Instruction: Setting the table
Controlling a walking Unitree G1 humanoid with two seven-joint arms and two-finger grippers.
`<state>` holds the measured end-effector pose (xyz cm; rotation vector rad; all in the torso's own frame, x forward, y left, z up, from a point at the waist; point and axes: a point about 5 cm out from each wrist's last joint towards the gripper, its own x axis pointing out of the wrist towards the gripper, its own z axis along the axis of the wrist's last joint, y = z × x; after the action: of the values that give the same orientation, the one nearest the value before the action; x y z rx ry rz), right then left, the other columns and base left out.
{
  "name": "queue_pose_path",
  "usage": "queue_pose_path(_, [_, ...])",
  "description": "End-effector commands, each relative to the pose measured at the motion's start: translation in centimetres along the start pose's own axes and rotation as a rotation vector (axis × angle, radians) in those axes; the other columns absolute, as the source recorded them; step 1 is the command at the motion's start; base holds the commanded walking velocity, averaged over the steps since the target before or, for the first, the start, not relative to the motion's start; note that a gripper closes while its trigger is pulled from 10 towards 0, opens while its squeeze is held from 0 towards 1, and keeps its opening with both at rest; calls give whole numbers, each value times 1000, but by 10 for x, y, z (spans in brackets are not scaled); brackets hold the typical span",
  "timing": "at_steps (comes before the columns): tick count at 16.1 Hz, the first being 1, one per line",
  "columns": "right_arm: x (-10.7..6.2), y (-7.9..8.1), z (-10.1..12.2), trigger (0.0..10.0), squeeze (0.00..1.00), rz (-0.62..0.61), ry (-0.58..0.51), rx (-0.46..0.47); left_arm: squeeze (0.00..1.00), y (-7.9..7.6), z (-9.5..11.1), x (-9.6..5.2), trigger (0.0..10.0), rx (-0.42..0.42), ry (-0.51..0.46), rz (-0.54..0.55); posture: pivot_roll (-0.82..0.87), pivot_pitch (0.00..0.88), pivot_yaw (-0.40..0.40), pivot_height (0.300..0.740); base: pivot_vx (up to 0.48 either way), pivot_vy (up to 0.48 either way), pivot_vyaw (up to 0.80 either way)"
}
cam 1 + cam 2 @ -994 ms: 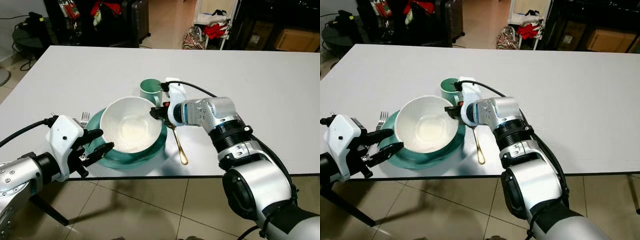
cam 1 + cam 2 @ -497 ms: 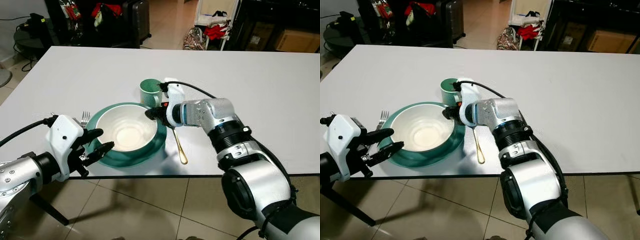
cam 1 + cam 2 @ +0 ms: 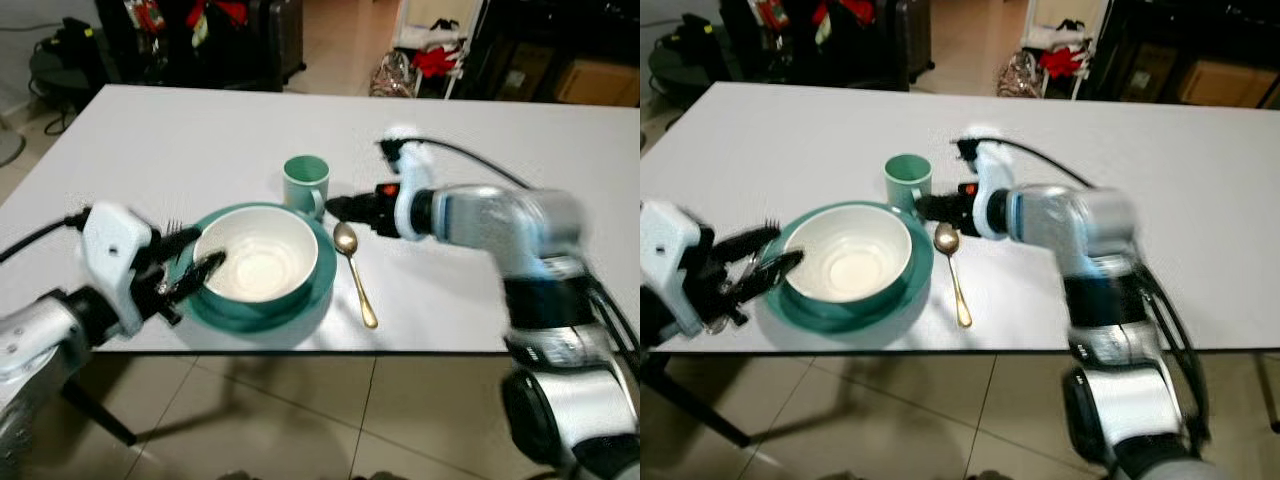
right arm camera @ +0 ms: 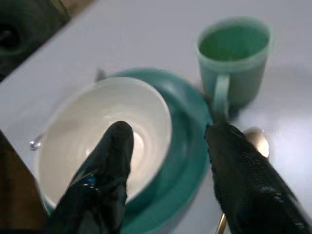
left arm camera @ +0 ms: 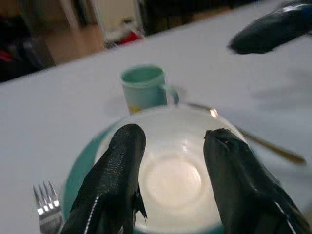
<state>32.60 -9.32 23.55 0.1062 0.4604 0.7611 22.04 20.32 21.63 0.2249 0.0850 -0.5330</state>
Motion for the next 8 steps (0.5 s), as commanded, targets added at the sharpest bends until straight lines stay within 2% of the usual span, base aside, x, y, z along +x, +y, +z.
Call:
queue_pose_path(1, [-19,7,8,10000,1000,-49,-147,-118,0,-1,2,7,10000,8,-18,78,-26,49,-16,740,0,0,0])
queue_pose_path(2, [-19,7,8,10000,1000,-49,-147,-118,0,-1,2,7,10000,8,-18,78,-26,49,-16,740,0,0,0])
queue_pose_path(3, [-36,12,8,10000,1000,-138,-292,-245,0,-3,6,13,10000,2,-49,131,-32,50,-2,740,0,0,0])
queue_pose_path(4, [-49,14,-1,10000,1000,-218,-324,-263,0,-6,12,18,10000,-17,-92,188,-41,51,8,740,0,0,0])
queue_pose_path(5, [-57,18,-10,10000,1000,-243,-337,-284,0,-14,16,22,10000,-32,-119,217,-45,54,15,740,0,0,800])
queue_pose_path(6, [-62,23,-19,10000,1000,-261,-345,-341,0,-22,17,25,10000,-88,-146,249,-44,57,18,740,0,0,800])
queue_pose_path(8, [-69,25,-30,10000,1000,-352,-413,-335,0,-36,13,27,10000,-121,-141,292,-46,59,17,740,0,0,800])
